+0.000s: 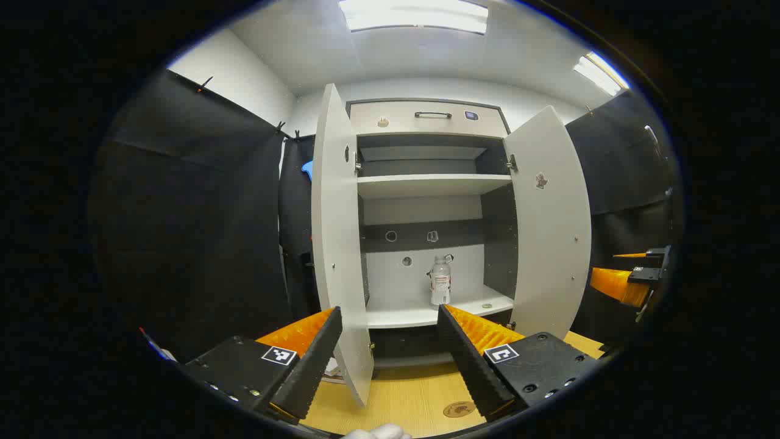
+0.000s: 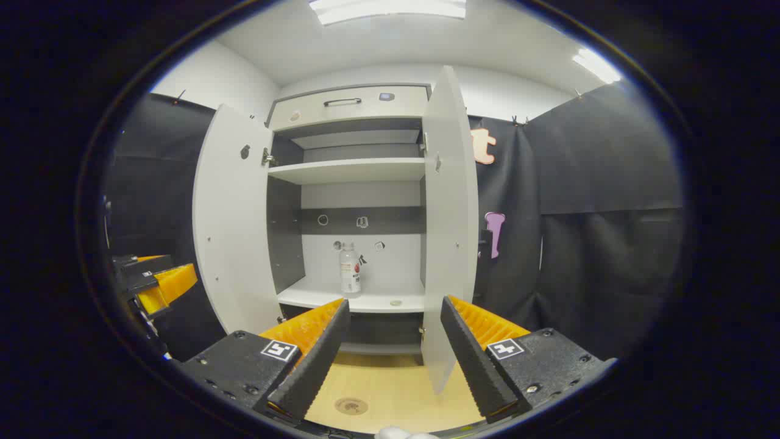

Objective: Grasp the bottle in the cabinet with the left hand and place it on the coaster, then close the right door with the right hand and the left door with the left hand.

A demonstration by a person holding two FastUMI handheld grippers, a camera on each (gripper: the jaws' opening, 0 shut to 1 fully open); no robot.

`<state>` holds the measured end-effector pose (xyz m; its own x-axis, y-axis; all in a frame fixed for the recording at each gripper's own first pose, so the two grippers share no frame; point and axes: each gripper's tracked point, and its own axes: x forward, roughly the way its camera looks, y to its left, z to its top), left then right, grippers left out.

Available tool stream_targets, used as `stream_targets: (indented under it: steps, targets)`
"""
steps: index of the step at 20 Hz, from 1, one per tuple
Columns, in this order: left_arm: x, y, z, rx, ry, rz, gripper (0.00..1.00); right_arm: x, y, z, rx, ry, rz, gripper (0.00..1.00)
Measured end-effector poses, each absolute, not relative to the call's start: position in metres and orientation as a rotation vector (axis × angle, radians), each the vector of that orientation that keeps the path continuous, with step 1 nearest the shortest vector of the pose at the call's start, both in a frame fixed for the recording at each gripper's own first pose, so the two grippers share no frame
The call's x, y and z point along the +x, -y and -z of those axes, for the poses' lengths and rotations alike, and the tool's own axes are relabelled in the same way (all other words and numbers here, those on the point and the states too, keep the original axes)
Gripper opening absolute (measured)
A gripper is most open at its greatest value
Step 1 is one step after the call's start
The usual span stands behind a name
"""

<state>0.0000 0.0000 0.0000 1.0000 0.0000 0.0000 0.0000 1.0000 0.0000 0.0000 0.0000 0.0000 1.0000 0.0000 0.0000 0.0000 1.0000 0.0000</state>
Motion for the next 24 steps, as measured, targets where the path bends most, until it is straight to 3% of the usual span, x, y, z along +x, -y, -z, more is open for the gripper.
stream_targets:
  steps: [24]
  targets:
    - [-0.008, 0.006, 0.003, 0.026, -0.002, 0.004, 0.96, 0.001, 0.01, 0.003, 0.018, -0.007, 0.017, 0.98]
